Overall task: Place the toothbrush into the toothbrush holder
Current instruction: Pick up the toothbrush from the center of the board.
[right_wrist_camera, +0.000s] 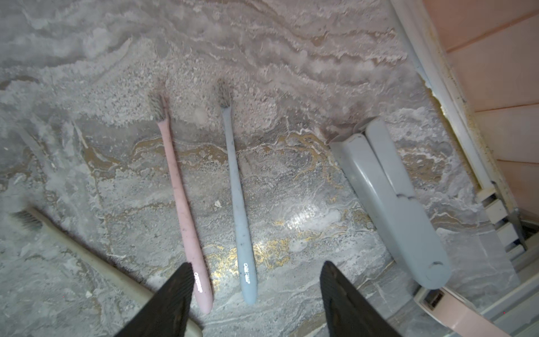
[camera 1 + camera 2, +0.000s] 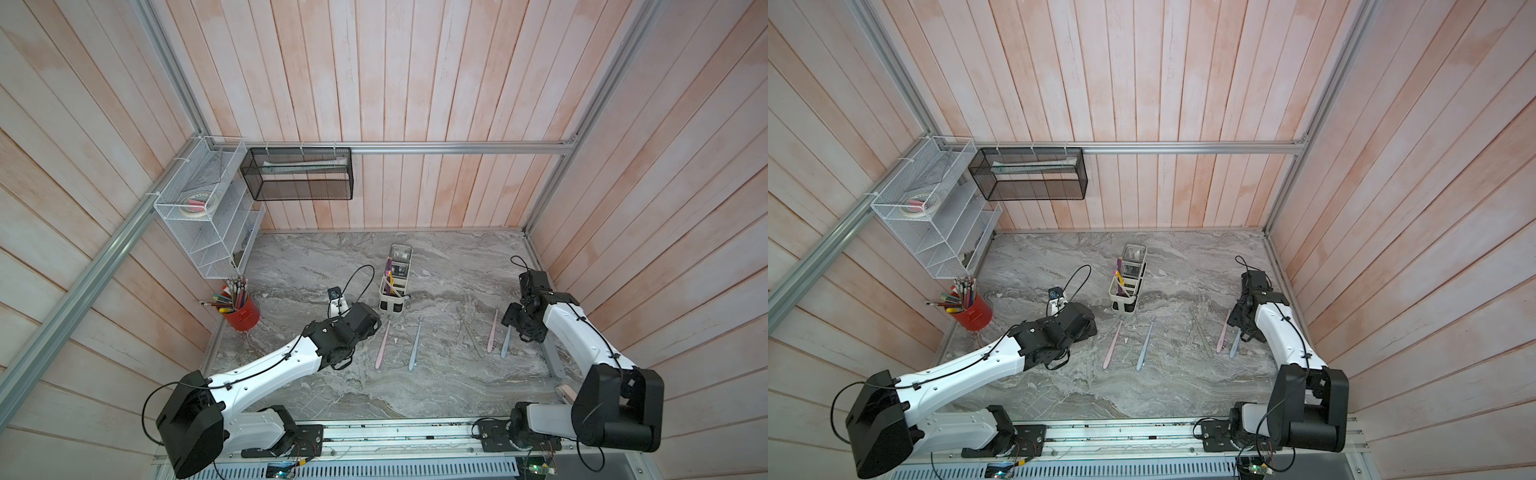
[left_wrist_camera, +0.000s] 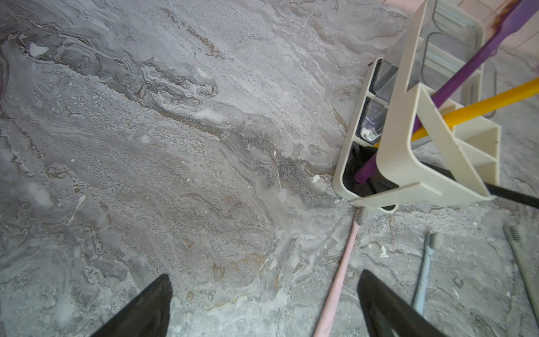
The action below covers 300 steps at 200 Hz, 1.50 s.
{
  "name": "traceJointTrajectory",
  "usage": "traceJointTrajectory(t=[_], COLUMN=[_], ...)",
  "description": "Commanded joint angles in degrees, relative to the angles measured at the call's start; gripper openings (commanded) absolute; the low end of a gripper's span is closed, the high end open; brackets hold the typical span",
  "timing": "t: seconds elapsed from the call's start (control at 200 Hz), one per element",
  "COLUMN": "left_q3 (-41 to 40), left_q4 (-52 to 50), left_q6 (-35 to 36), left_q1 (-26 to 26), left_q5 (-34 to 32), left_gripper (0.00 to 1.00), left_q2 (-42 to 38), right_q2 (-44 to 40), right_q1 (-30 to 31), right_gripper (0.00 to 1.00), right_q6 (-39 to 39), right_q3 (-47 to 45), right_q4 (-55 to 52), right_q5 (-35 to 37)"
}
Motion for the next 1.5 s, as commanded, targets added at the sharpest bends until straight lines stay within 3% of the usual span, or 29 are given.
traceJointTrajectory(t=[0.0,0.14,0.28,0.635,1.105,1.495], left_q3=[0.3,0.4,0.2,0.0,0.7,1.2], left_q4=[1.8,1.4,1.1,0.8,0.7,0.2], left_q6=[1.5,2.1,1.9,1.9,1.9,1.8], left_q1=[-0.2,-0.2,-0.2,-0.2,-0.3,-0.4], left_q5=[0.4,-0.1,0.1,1.2,1.9,1.5], left_gripper=[1.00,1.00,1.00,1.00,1.00,1.00], left_q2=[1.4,2.4,2.5,2.3,3.9,5.0], right_q2=[0.6,2.1,3.3,-0.2,1.4,4.5], right_q1=[2.2,9.9,11.3,11.0,4.4,4.1], right_gripper=[0.71,0.70,0.63,0.54,0.51,0.47], right_q6=[1.8,6.5,10.4,16.4,11.9,9.9], right_q3=[-3.3,-3.4,-7.3,-9.5,-10.8,-11.6], right_q4=[0.5,-0.2,2.2,0.8,5.5,8.2], right_q5=[-0.5,1.2,-1.0,6.4,0.2,-1.6])
